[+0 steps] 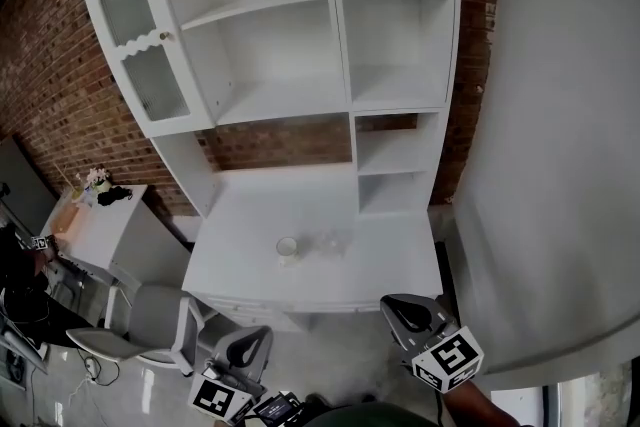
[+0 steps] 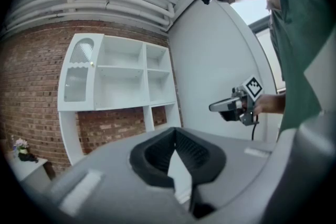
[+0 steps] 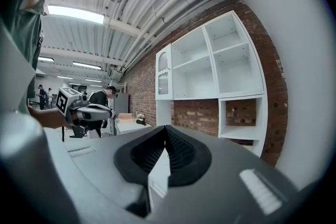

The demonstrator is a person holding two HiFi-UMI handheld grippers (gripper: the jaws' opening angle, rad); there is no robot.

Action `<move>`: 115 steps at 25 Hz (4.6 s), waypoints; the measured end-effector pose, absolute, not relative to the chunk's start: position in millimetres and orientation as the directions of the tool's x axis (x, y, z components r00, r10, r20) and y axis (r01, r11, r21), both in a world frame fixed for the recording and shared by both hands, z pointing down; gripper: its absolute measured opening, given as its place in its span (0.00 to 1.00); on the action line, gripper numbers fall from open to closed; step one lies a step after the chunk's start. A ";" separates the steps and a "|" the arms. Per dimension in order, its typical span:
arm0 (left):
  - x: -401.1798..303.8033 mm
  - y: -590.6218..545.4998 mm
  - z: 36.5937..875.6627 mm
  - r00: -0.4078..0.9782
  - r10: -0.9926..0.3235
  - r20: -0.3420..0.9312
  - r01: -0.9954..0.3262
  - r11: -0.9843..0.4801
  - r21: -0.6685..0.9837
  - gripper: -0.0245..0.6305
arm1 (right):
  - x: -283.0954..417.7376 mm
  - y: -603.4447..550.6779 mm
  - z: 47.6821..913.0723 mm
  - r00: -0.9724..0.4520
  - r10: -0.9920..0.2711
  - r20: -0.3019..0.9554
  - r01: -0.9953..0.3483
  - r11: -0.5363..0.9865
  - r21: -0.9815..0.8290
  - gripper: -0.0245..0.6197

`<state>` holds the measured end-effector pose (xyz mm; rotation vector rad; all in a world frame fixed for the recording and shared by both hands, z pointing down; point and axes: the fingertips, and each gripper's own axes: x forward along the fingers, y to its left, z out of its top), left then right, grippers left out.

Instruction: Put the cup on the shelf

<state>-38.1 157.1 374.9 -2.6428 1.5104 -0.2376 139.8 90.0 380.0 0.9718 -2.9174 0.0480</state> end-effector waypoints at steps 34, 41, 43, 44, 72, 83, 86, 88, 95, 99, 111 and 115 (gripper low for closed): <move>-159.3 -18.0 387.1 0.687 -0.724 0.071 -0.716 -0.690 -0.111 0.04 | 27.1 -31.6 387.4 -0.631 -0.763 0.140 -0.769 0.639 0.012 0.05; -178.1 -32.6 393.2 0.709 -0.702 0.068 -0.697 -0.712 -0.090 0.04 | 2.7 -44.7 399.1 -0.603 -0.780 0.168 -0.790 0.613 0.014 0.05; -183.1 -35.2 396.8 0.707 -0.704 0.068 -0.699 -0.710 -0.084 0.04 | -1.5 -48.5 405.5 -0.601 -0.779 0.181 -0.790 0.613 0.013 0.05; -185.1 -36.9 398.9 0.705 -0.706 0.069 -0.701 -0.709 -0.079 0.04 | -2.9 -51.0 408.9 -0.600 -0.778 0.188 -0.790 0.612 0.011 0.05; -188.0 -96.9 463.2 0.575 -0.798 0.179 -0.805 -0.591 -0.047 0.04 | -20.4 -168.0 559.2 -0.636 -0.679 0.367 -0.731 0.682 -0.007 0.09; -189.5 -116.6 504.1 0.563 -0.794 0.232 -0.813 -0.582 -0.020 0.04 | -26.4 -188.3 622.2 -0.619 -0.643 0.450 -0.734 0.678 -0.040 0.11; -191.0 -120.2 517.2 0.566 -0.786 0.249 -0.806 -0.591 -0.030 0.04 | -27.4 -191.9 638.2 -0.612 -0.636 0.470 -0.736 0.675 -0.046 0.12; -191.5 -123.3 523.1 0.559 -0.789 0.255 -0.813 -0.582 -0.016 0.04 | -28.2 -193.3 648.7 -0.608 -0.628 0.486 -0.737 0.674 -0.051 0.13; -193.9 -131.8 546.3 0.552 -0.782 0.290 -0.817 -0.576 0.002 0.04 | -32.9 -199.3 685.2 -0.591 -0.604 0.534 -0.742 0.667 -0.066 0.16; -194.7 -134.6 555.5 0.545 -0.781 0.304 -0.821 -0.571 0.007 0.04 | -35.2 -201.1 702.3 -0.581 -0.591 0.560 -0.745 0.663 -0.074 0.17; -195.4 -138.9 583.6 0.539 -0.766 0.349 -0.820 -0.572 0.010 0.04 | -39.6 -212.2 752.6 -0.549 -0.565 0.616 -0.764 0.638 -0.094 0.23; -195.1 -140.3 592.7 0.536 -0.763 0.363 -0.821 -0.571 0.012 0.04 | -41.5 -216.1 768.4 -0.535 -0.559 0.633 -0.770 0.632 -0.092 0.24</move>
